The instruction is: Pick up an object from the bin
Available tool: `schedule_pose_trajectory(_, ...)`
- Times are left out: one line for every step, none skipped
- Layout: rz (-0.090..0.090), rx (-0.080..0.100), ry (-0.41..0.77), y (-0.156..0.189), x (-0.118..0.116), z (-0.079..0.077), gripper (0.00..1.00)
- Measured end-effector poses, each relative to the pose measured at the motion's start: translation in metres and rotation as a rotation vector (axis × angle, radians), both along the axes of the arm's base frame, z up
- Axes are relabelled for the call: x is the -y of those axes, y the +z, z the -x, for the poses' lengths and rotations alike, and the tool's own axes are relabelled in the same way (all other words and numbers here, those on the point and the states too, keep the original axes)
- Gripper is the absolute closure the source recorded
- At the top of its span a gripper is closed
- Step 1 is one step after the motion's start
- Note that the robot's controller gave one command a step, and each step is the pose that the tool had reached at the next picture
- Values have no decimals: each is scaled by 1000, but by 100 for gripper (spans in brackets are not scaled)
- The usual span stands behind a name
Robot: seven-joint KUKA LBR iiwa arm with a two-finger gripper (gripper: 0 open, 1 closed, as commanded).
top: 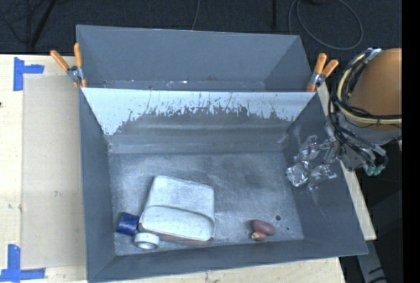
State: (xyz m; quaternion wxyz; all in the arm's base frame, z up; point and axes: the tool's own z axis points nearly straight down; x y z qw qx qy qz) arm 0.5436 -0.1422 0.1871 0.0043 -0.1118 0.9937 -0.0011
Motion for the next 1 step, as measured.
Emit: schedule_pose_trajectory(0,-2,-16,51,9,0,100)
